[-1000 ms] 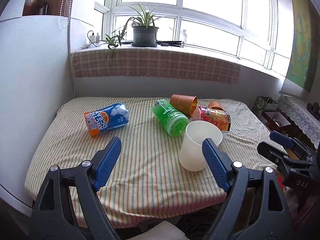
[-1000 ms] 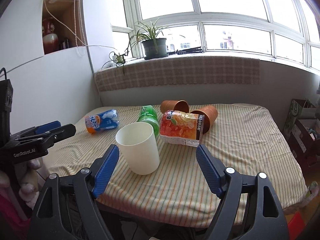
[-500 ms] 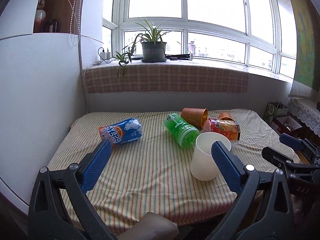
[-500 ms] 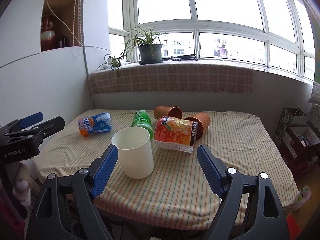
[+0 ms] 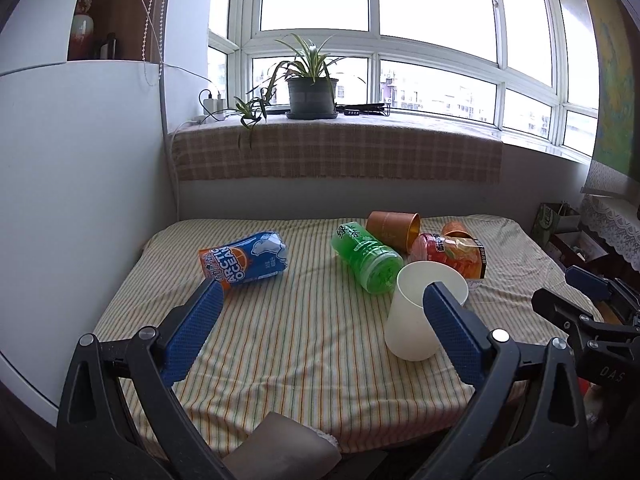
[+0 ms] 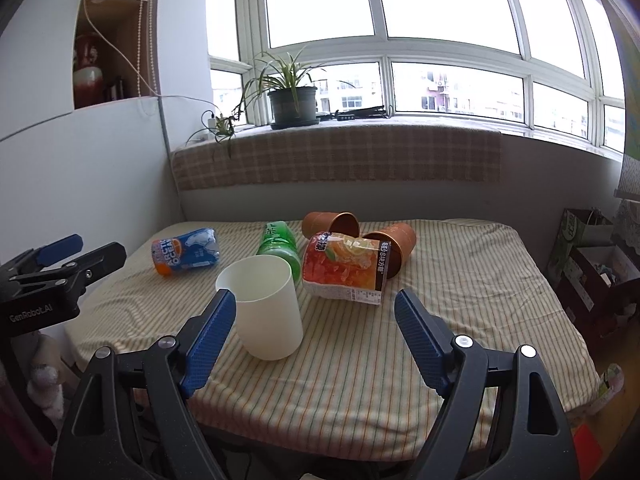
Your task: Flip cup upright
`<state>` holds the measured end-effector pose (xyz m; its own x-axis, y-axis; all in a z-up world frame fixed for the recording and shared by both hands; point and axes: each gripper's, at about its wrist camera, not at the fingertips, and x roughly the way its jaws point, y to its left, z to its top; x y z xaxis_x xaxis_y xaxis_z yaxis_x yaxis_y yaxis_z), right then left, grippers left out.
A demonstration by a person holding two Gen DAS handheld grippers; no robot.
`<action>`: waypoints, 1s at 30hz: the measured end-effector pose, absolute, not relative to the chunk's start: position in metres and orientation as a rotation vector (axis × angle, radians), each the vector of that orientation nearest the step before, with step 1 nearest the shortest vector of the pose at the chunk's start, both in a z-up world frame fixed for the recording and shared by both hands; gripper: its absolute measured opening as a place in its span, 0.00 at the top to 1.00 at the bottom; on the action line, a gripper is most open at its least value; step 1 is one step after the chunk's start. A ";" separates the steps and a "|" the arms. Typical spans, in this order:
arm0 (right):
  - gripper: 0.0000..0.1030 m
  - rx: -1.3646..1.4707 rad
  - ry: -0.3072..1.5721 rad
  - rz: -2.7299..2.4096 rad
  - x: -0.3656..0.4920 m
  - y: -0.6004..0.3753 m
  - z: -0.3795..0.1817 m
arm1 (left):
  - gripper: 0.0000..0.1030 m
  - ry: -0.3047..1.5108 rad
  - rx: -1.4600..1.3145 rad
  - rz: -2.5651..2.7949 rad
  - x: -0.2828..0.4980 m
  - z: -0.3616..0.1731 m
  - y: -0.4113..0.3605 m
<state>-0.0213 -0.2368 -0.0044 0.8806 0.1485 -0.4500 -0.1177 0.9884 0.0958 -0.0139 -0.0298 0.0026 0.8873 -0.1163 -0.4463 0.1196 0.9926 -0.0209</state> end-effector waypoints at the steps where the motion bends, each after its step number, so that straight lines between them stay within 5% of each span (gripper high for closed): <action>1: 0.21 0.066 0.474 0.137 -0.021 -0.237 -0.005 | 0.01 0.464 0.007 -0.123 -0.014 0.003 -0.030; 30: 0.21 0.079 0.500 0.141 -0.017 -0.237 -0.011 | 0.01 0.472 0.004 -0.112 -0.012 -0.003 -0.030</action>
